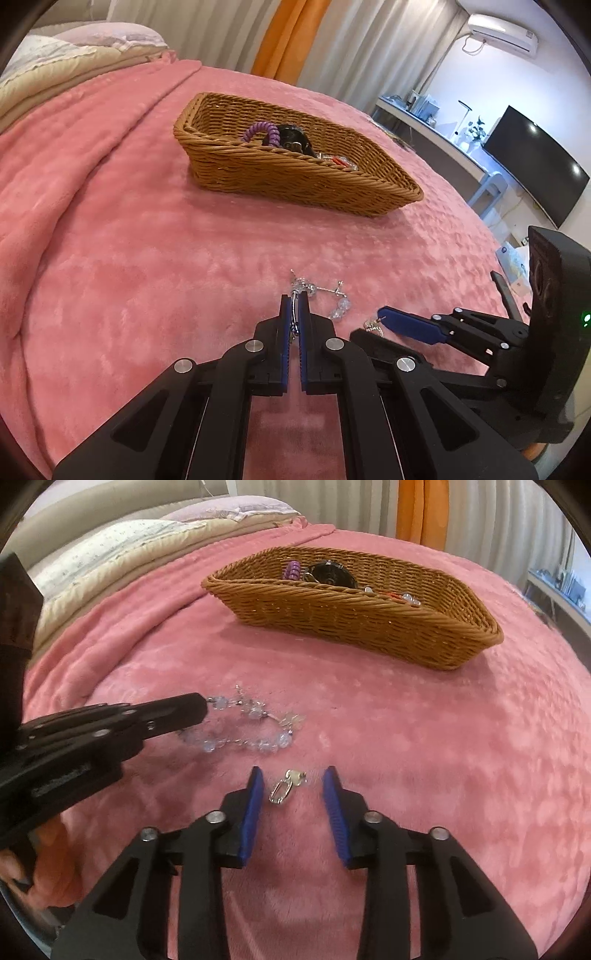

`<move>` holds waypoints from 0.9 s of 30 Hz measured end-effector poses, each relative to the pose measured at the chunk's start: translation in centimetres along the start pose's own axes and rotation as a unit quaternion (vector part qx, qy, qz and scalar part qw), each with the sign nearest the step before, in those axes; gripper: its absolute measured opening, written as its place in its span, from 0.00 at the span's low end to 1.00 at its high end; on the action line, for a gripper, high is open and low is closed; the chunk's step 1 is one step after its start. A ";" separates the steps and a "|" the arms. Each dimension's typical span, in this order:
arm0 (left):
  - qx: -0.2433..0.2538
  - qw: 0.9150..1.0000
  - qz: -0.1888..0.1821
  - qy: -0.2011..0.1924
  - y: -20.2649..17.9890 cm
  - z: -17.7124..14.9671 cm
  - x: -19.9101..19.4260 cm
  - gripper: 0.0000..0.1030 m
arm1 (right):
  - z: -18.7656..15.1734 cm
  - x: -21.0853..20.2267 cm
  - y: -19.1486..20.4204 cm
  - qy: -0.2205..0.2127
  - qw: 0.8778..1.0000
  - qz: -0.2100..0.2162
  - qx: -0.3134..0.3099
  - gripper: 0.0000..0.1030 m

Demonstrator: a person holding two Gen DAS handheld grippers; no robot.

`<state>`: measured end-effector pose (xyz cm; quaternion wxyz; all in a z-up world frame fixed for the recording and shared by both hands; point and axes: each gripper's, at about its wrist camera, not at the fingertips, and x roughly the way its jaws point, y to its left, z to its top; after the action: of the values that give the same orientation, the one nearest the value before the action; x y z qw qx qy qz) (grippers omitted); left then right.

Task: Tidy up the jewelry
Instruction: 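Grasp the clear bead bracelet with left gripper while right grasps the small charm, then carry both items over the basket and open both grippers to drop them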

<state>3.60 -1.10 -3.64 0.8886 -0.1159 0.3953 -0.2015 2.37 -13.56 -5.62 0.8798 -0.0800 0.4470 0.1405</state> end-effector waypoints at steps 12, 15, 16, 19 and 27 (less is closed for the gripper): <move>-0.028 0.997 -0.074 -0.016 1.1 0.1 -1.3 0.02 | -0.8 -3.0 -1.7 -0.047 0.998 0.026 0.023 0.10; -0.024 0.995 -0.094 -0.028 0.7 0.4 -2.1 0.02 | -0.5 -4.3 -1.8 -0.063 0.998 0.019 0.019 0.10; -0.024 0.994 -0.104 -0.033 0.4 0.6 -2.6 0.02 | -0.3 -4.9 -2.0 -0.068 0.997 0.014 0.017 0.10; -0.021 0.991 -0.120 -0.047 -0.3 1.3 -3.8 0.02 | 0.9 -6.8 -2.8 -0.080 0.996 0.029 0.028 0.10; 0.034 0.989 -0.103 -0.101 -4.4 5.5 -8.2 0.02 | 6.0 -12.1 -4.5 -0.151 0.988 -0.005 0.009 0.10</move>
<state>1.58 -1.09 6.99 0.9020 -0.1454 0.2824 -0.2925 1.57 -18.32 7.75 0.9385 -0.0522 0.3097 0.1431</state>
